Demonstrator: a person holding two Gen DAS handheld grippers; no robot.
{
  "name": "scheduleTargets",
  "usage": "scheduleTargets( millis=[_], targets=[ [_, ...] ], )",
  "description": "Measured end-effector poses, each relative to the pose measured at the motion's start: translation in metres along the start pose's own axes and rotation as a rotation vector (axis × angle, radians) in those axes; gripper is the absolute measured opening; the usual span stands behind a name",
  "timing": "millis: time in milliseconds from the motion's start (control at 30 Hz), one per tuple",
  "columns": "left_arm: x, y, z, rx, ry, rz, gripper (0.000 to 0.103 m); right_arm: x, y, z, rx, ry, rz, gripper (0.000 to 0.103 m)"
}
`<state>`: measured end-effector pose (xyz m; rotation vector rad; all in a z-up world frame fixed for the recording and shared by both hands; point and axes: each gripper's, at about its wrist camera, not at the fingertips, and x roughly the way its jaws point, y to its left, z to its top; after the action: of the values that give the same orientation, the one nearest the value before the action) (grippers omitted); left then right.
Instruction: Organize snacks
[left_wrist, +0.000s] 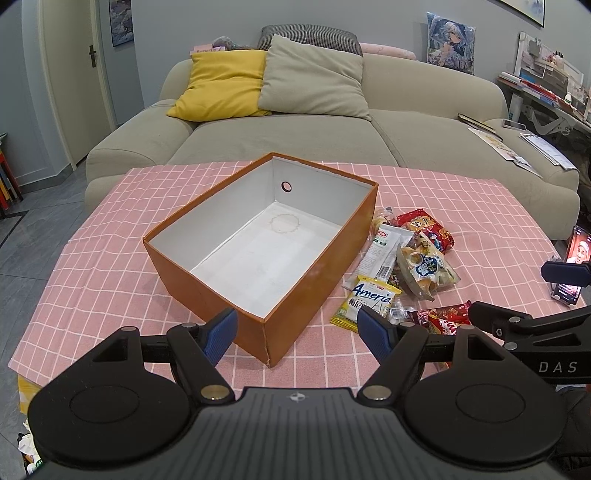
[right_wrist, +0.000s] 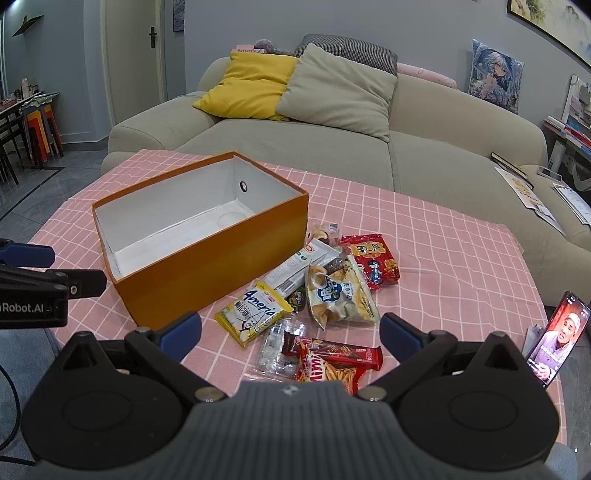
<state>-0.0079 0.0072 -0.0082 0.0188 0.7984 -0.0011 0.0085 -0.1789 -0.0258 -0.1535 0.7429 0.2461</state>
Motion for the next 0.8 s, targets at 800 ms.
scheduleTargets(
  millis=[800],
  targets=[
    [0.000,-0.007,0.002,0.009,0.011,-0.084,0.062,0.001,-0.011,-0.005,0.012,-0.003,0.046,0.097]
  ],
)
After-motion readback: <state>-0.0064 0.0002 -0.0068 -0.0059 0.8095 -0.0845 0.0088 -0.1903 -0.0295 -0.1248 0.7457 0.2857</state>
